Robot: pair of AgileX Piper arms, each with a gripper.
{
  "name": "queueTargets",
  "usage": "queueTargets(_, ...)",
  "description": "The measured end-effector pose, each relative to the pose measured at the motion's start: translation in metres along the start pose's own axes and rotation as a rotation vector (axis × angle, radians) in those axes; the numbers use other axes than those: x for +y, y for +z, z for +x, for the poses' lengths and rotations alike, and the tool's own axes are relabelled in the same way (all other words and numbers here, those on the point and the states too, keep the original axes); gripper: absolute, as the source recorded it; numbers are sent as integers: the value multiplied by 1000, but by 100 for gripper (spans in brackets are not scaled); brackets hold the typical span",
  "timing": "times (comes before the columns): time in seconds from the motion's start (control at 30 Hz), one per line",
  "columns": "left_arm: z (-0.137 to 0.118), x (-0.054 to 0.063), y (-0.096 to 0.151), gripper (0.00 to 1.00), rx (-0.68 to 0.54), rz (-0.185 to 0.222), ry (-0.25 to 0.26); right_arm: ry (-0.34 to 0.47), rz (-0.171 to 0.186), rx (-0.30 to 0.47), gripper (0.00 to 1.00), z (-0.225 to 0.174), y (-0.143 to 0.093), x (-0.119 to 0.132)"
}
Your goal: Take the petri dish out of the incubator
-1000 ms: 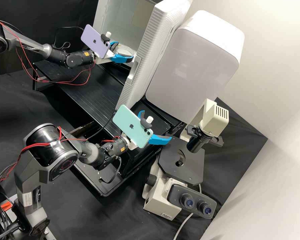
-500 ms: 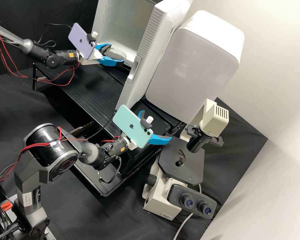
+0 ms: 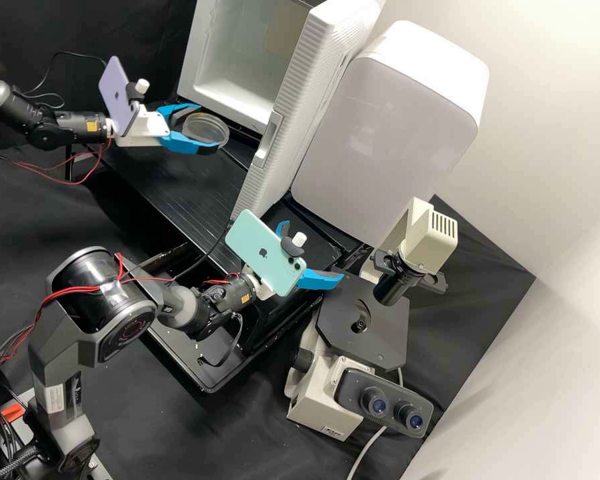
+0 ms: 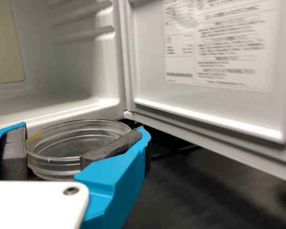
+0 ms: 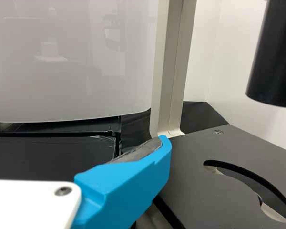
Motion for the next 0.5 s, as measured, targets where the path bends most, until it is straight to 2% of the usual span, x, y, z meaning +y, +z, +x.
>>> queueTargets(0.37,-45,-27,7,0,-50,-38,-37,0,0,0,100,0,0,0)
queueTargets(0.5,-58,-36,10,0,-75,-71,-45,0,0,0,100,0,0,0)
